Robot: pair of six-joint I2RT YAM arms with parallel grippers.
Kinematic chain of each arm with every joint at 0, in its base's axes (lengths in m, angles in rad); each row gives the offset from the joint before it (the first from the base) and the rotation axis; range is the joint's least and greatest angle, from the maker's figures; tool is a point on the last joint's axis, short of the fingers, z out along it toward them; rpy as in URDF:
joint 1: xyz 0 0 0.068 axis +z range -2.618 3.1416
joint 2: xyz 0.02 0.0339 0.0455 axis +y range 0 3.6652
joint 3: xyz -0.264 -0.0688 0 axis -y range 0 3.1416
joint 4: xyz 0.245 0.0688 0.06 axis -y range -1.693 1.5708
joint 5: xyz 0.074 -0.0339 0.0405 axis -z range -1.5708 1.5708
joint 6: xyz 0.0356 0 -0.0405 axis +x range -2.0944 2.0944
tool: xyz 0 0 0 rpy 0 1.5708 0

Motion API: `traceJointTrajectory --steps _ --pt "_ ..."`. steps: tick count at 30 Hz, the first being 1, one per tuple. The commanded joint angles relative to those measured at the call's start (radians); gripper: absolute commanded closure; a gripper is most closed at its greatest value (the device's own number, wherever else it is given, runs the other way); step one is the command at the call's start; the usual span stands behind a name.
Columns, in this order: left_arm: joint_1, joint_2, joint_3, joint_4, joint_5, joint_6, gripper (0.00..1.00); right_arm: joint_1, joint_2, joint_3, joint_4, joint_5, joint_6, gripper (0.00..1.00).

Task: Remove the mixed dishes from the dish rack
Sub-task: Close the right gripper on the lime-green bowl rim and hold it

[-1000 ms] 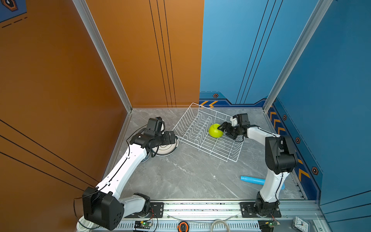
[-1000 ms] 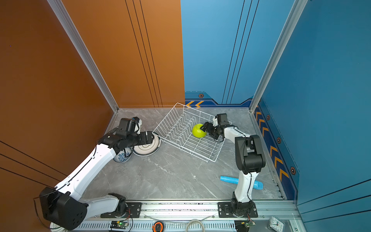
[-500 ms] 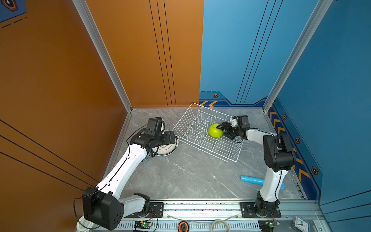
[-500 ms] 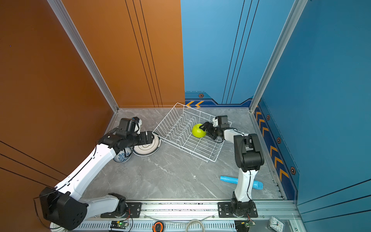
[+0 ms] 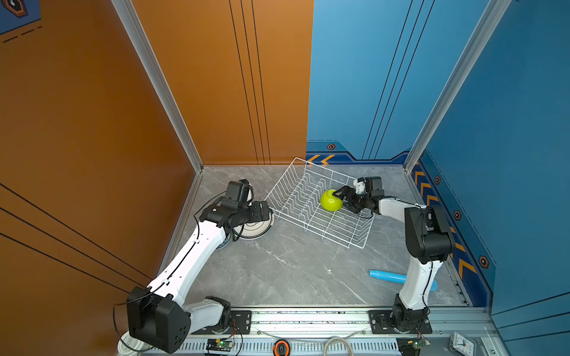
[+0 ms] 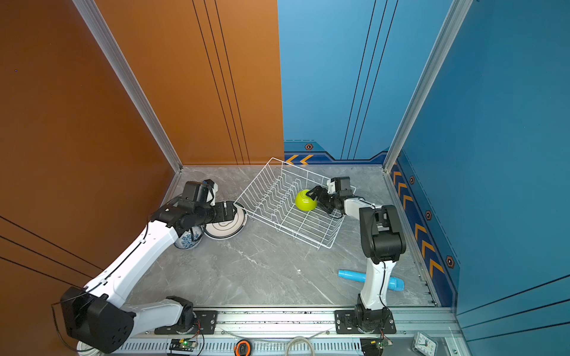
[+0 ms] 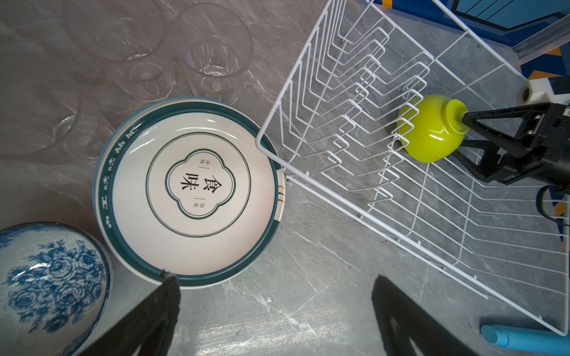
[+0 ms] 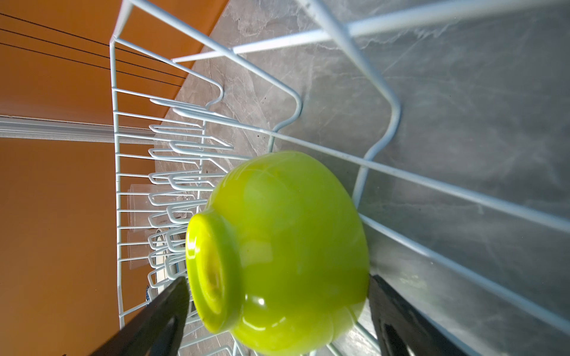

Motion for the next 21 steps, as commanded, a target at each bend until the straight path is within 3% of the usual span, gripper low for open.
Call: traceJointTrajectory --steps 1,12,21 --pt "-0.002 0.001 0.025 -0.002 0.016 -0.007 0.02 0.007 0.028 0.007 -0.089 0.052 -0.031 0.08" --pt "-0.003 0.006 0.022 -0.001 0.023 -0.010 0.02 0.016 0.019 -0.074 0.058 -0.009 0.080 0.08" --pt "-0.003 -0.001 0.017 -0.001 0.017 -0.009 0.02 0.038 -0.013 -0.086 -0.018 0.058 0.038 0.09"
